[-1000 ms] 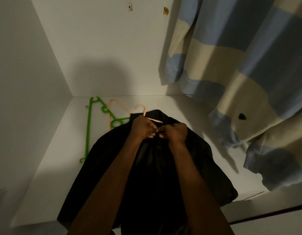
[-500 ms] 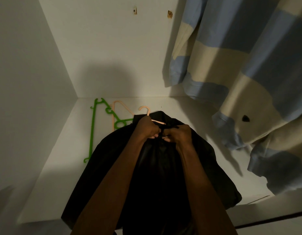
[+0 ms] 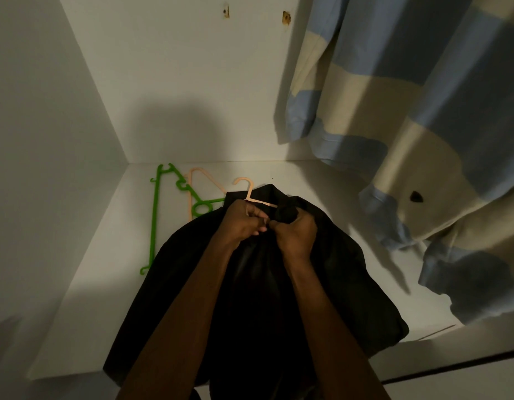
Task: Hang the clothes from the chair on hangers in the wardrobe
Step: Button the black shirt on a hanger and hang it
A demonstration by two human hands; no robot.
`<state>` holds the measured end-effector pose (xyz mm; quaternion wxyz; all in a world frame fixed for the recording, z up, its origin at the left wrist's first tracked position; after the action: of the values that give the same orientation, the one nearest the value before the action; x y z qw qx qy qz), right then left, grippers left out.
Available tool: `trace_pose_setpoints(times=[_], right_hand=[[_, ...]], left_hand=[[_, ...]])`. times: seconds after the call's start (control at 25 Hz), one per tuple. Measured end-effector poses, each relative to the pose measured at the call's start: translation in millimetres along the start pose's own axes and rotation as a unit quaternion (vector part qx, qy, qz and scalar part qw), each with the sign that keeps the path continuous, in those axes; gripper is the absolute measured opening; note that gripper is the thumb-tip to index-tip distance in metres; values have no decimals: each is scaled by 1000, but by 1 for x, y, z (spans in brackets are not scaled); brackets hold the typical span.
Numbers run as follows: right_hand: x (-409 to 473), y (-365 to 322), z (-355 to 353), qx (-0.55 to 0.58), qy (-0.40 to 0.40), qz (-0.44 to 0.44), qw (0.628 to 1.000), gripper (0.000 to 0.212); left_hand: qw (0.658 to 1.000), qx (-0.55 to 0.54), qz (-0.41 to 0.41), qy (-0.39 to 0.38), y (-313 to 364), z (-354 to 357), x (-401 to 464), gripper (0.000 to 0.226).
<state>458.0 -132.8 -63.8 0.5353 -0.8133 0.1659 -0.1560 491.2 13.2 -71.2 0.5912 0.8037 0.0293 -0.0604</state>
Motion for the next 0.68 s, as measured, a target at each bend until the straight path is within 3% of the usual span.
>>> trace_pose_setpoints(times=[0.24, 0.48, 0.68], right_hand=[[-2, -3, 0, -136, 24, -80, 987, 26], [-9, -8, 2, -68, 59, -74, 993, 15], [-10, 3, 2, 16, 58, -49, 997, 16]], left_hand=[[1000, -13, 2, -14, -1, 0, 2, 8], [990, -130, -46, -24, -5, -4, 0, 8], [986, -152, -59, -29, -5, -5, 0, 13]])
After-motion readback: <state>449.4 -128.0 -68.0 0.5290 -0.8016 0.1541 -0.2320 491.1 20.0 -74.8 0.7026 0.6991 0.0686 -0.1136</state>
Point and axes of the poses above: each hand's wrist, its own x-axis towards the middle knuckle, its own z-axis out of the palm, y = z × x, the point moved 5 cm from there along x, towards the middle knuckle, and after that the axes turned 2 degrees about y, right-handed, at the moved point
